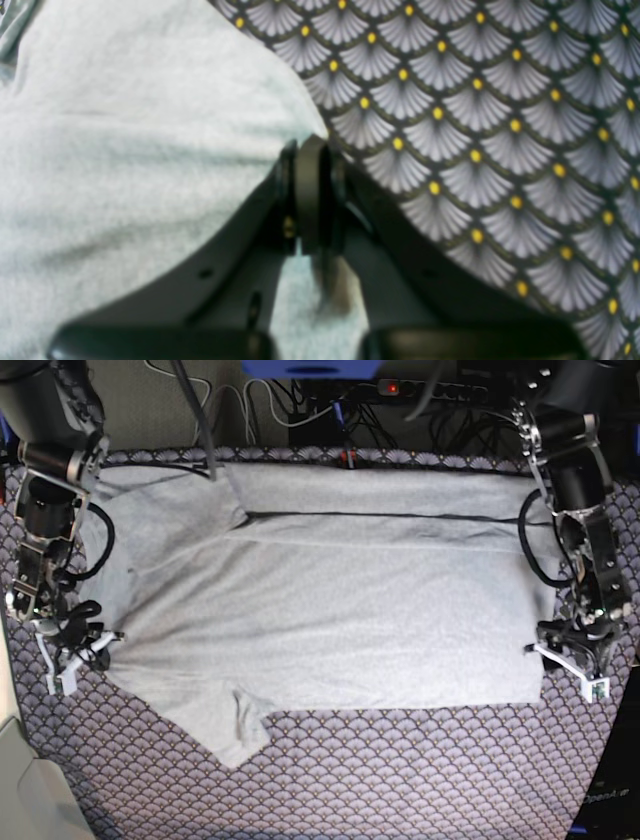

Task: Fold the T-shirt properly
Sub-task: 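Lower both grippers onto the shirt's side edges and grasp them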

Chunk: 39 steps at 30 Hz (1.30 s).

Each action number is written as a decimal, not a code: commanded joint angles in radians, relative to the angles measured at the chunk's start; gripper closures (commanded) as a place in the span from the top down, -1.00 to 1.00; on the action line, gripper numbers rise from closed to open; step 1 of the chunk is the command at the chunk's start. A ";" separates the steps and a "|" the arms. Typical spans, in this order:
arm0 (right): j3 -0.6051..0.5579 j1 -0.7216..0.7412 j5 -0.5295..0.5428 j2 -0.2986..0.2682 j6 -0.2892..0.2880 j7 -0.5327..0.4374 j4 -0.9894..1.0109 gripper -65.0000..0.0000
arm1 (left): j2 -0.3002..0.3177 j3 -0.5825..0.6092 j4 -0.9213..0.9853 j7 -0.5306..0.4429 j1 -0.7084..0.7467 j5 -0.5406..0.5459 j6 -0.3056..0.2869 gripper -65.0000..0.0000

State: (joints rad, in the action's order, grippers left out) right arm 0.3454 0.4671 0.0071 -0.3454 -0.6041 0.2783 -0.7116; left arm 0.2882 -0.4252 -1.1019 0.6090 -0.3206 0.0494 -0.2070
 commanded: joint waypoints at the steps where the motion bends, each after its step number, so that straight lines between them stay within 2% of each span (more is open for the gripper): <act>1: 0.002 0.028 0.014 -0.016 0.003 -0.020 -0.018 -1.00 | 0.016 -0.001 0.013 -0.039 -0.042 0.004 0.001 0.03; 10: 0.001 0.028 0.014 -0.013 0.003 -0.020 -0.018 -1.00 | 0.016 0.004 0.372 -0.308 -0.205 0.004 0.001 0.03; 15: 0.001 0.028 0.014 -0.013 0.003 -0.020 -0.018 -1.00 | 0.019 0.107 0.563 -0.439 -0.286 0.004 0.004 0.03; 19: -0.001 0.028 0.014 -0.002 0.003 -0.020 -0.018 -1.00 | 0.019 0.131 0.681 -0.507 -0.332 0.005 0.110 0.04; 20: -0.001 0.028 0.014 -0.001 0.003 -0.020 -0.018 -1.00 | 0.019 0.131 0.701 -0.518 -0.340 0.008 0.131 0.04; 23: -0.001 0.028 0.014 -0.001 0.003 -0.020 -0.018 -1.00 | 0.019 0.130 0.714 -0.538 -0.341 0.007 0.146 0.04; 39: -0.001 0.028 0.014 0.001 0.003 -0.020 -0.018 -1.00 | 0.018 0.128 0.750 -0.545 -0.331 0.014 0.145 0.04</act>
State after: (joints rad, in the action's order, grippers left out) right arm 0.3439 0.4648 0.0063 -0.3294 -0.6018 0.2848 -0.7116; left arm 0.2966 -0.2935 -0.3416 0.0799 -0.6266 0.0578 -0.0631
